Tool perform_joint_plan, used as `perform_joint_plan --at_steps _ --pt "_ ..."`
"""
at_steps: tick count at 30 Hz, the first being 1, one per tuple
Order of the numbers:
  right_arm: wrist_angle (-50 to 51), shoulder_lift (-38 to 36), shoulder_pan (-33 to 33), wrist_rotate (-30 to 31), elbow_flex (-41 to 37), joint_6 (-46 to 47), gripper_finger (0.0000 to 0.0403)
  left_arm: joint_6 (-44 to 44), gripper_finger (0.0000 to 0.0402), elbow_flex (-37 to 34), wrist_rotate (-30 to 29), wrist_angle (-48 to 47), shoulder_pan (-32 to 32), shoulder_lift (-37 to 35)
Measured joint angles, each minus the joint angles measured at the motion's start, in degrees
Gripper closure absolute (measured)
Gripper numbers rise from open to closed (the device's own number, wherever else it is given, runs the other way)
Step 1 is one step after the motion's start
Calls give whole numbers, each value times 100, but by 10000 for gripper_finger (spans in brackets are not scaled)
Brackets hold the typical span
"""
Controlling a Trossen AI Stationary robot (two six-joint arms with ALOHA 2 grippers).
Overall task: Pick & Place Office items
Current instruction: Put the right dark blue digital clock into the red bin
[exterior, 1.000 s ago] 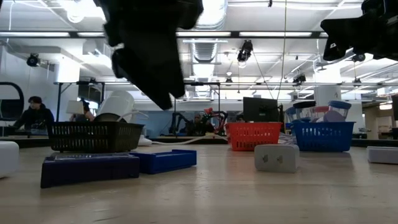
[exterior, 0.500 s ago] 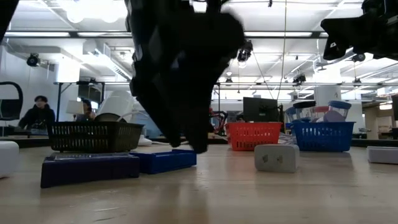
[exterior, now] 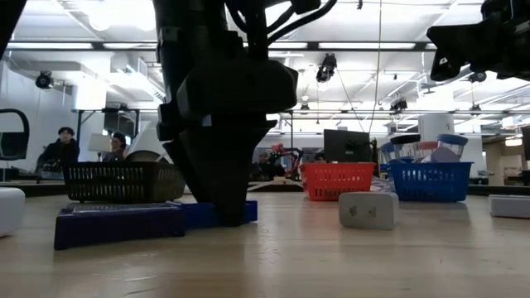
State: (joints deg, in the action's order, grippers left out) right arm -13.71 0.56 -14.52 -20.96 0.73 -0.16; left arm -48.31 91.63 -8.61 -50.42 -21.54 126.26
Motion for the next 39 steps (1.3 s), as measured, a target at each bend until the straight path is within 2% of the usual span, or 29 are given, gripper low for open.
perform_joint_plan --at_steps 4,7,10,15,23,27,30,39 --pt "9 0 0 -1 0 15 394 132 64 -109 15 123 12 -9" --pt "14 0 0 -1 0 15 394 261 85 -164 36 207 17 -16" --pt "16 0 0 -1 0 15 394 404 135 -172 52 316 15 -14" --pt "19 0 0 -2 0 15 394 1007 249 -110 40 413 11 -19" --pt "21 2 -1 -5 0 15 394 1931 256 -123 -112 494 21 -317" --pt "39 4 0 -6 0 15 394 2242 256 -365 -453 727 11 -1032" --pt "71 2 0 -7 0 15 394 2494 256 -906 -603 1235 4 -1808" --pt "117 2 0 -5 2 12 394 3282 256 -3546 -918 3985 37 -4973"
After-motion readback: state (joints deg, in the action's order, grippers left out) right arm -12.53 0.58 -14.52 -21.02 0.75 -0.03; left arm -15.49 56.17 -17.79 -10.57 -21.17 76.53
